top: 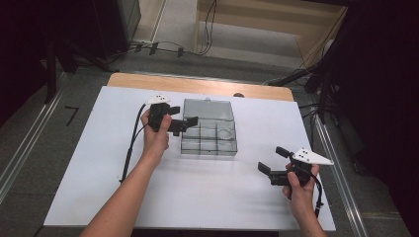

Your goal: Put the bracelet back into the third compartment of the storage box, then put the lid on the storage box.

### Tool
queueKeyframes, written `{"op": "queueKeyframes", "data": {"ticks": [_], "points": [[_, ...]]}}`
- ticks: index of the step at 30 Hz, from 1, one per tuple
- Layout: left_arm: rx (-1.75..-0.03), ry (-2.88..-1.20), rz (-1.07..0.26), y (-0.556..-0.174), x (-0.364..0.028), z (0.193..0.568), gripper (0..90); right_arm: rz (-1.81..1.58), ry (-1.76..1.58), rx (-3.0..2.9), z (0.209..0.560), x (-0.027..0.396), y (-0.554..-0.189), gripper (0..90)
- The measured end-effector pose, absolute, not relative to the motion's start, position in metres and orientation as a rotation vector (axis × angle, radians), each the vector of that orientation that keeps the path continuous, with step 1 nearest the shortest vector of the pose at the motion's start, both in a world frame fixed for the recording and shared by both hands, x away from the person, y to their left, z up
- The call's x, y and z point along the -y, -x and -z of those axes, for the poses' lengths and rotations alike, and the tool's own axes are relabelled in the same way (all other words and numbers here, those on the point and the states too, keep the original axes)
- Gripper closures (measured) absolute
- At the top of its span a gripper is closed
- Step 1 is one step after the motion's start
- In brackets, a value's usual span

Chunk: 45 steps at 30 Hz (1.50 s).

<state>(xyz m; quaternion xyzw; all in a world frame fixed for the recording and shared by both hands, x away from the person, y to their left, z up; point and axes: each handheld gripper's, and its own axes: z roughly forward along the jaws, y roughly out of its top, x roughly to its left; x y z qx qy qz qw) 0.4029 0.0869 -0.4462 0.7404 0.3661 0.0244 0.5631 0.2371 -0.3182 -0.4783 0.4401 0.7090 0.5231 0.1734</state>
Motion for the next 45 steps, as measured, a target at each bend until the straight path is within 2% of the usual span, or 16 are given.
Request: {"op": "queueKeyframes", "data": {"ticks": [20, 45], "points": [[-0.900, -1.766, -0.052, -0.419, -0.102, 0.455, 0.0, -1.503, -1.225, -2.030, 0.467, 0.294, -0.289, 0.0], [-0.998, -1.770, -0.014, -0.443, -0.098, 0.468, 0.0, -1.514, -1.318, -2.056, 0.455, 0.275, -0.374, 0.0]]}}
